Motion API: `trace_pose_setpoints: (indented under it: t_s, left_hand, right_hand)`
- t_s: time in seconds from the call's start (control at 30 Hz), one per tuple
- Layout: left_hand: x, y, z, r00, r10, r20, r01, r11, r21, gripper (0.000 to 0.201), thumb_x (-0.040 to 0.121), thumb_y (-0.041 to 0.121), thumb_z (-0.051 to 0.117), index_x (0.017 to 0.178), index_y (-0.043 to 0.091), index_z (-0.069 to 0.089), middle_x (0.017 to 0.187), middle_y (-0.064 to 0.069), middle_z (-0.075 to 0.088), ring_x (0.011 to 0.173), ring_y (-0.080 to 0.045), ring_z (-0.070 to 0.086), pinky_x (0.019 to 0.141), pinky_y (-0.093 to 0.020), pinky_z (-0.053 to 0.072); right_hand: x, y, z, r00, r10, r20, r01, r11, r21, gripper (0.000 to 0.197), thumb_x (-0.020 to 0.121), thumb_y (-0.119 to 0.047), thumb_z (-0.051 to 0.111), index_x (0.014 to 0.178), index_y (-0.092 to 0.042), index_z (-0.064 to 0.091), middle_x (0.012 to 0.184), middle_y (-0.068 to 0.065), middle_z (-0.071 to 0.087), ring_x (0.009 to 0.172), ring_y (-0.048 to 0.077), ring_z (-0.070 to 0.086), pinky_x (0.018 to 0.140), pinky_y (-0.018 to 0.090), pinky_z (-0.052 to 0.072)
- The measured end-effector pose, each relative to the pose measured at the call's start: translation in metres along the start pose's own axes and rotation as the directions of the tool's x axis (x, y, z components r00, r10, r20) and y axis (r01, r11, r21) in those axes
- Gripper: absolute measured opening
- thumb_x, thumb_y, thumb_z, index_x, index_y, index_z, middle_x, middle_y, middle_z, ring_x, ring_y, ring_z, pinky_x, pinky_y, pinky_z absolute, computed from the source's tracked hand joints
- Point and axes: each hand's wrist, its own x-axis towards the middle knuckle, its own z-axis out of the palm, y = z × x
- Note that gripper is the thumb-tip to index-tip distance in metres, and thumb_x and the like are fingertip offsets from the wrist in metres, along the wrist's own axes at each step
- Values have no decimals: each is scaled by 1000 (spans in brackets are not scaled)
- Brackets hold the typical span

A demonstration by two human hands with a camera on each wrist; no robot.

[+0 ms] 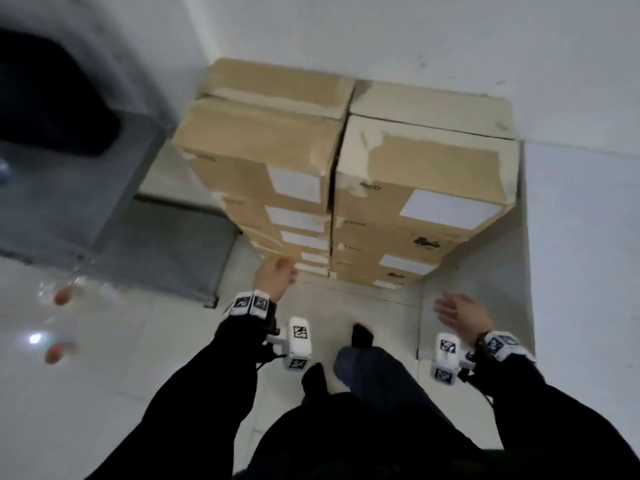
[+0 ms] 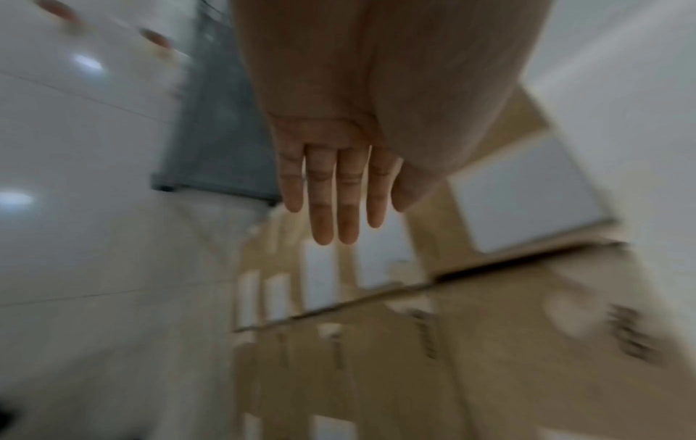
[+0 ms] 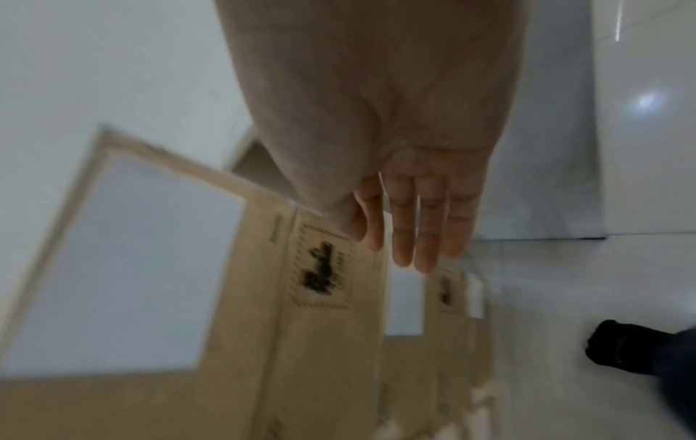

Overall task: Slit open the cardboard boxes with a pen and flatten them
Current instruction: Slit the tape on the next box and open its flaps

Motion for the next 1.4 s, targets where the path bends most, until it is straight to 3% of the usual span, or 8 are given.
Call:
trace_pose_setpoints:
  t_s: [0.13, 0.23, 0.37, 0.47, 0.7, 0.93, 1.1, 1.4]
  left_hand:
    - [23, 130, 30, 836, 548, -17, -541, 829, 142, 14, 98, 22, 49, 97, 12, 59, 85, 7, 58, 77, -4, 53, 66, -6, 37]
    - [42, 198, 48, 700, 703, -129, -680, 710, 180, 16, 94, 17, 51, 106, 9, 59, 99, -3, 59, 91, -15, 54, 81, -19, 41]
    - [77, 247, 66, 889, 457, 19, -426, 812, 399, 43, 95, 27, 49, 132, 7, 43, 132, -11, 45, 120, -26, 45, 102, -32, 33]
    - [94, 264, 74, 950, 301, 81, -287, 742, 606, 57, 96, 38, 44, 140, 4, 34, 140, -16, 41, 126, -32, 42, 103, -38, 33]
    - [114, 275, 92, 979, 197, -43, -123, 753, 647, 60, 95, 39, 42, 140, 1, 29, 141, -19, 33, 129, -37, 33, 107, -44, 27]
    - [111, 263, 116, 916, 356, -185, -135, 708, 694, 55, 97, 38, 41, 135, 0, 32, 133, -21, 45, 120, -37, 39, 104, -42, 27]
    - [126, 271, 110, 949, 295, -111, -174, 785, 595, 50, 98, 35, 42, 135, 3, 36, 130, -19, 54, 118, -36, 52, 94, -40, 42]
    - [147, 260, 100, 988, 150, 45, -157, 952, 261, 58, 96, 39, 50, 142, 9, 32, 138, -9, 49, 128, -27, 46, 99, -28, 33]
  right_hand:
    - [23, -83, -24, 914, -247, -323, 312, 935, 167, 23, 101, -25, 39, 105, -12, 57, 94, 9, 56, 72, 13, 54, 59, 22, 45]
    - [36, -155, -35, 853, -319, -413, 416, 893, 171, 21, 96, -37, 45, 100, -17, 51, 92, 2, 55, 71, 8, 52, 53, 17, 41]
    - [55, -223, -34, 897, -340, -281, 346, 938, -28, 63, 88, -57, 48, 130, -11, 45, 116, 3, 53, 100, 18, 53, 71, 27, 44]
    - [71, -239, -29, 943, -308, -123, 272, 930, -245, 71, 91, -63, 37, 143, -14, 34, 142, 6, 43, 128, 24, 42, 102, 38, 34]
    - [85, -238, -26, 949, -312, -52, 295, 931, -215, 51, 96, -52, 38, 135, -20, 48, 129, 3, 54, 113, 19, 50, 97, 32, 37]
    - [93, -236, -42, 948, -312, -60, 296, 935, -195, 42, 97, -46, 40, 125, -20, 57, 115, -1, 58, 104, 18, 54, 88, 29, 38]
    - [92, -238, -45, 947, -317, -52, 303, 935, -185, 39, 98, -43, 39, 126, -20, 56, 113, -2, 57, 102, 16, 53, 86, 27, 36]
    - [88, -245, -46, 977, -213, 5, 212, 970, -119, 56, 94, -60, 33, 135, -26, 50, 127, 2, 58, 109, 21, 58, 99, 39, 45]
